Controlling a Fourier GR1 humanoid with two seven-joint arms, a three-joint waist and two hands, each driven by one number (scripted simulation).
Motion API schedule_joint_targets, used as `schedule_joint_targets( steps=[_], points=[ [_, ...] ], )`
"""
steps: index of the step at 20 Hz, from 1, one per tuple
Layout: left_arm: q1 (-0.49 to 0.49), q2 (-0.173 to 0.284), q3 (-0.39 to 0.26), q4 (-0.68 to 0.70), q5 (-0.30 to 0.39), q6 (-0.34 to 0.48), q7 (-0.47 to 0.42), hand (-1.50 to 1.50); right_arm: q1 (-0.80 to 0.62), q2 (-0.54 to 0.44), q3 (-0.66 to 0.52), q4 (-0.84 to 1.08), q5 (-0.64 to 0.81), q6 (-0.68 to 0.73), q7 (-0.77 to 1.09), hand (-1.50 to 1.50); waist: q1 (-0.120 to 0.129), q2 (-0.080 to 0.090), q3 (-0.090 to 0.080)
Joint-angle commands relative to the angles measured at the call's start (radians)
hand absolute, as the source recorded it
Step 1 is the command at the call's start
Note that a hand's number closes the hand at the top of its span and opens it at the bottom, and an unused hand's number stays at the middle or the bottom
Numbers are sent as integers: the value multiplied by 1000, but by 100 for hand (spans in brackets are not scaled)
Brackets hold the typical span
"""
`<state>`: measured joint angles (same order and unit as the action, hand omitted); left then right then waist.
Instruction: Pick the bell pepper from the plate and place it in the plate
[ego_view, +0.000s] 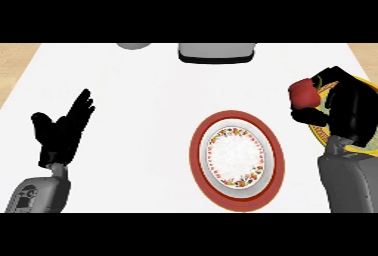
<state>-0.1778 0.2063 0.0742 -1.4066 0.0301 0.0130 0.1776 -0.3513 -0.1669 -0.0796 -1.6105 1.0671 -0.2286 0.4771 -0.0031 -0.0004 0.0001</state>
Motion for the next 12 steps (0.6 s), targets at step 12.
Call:
schedule_joint_targets(
  steps=[12],
  points=[
    [14, 4, 22, -7, 5, -29, 4, 0, -30, -297, -312, 463, -240, -28, -320, 150, 11, 3, 1]
  ],
)
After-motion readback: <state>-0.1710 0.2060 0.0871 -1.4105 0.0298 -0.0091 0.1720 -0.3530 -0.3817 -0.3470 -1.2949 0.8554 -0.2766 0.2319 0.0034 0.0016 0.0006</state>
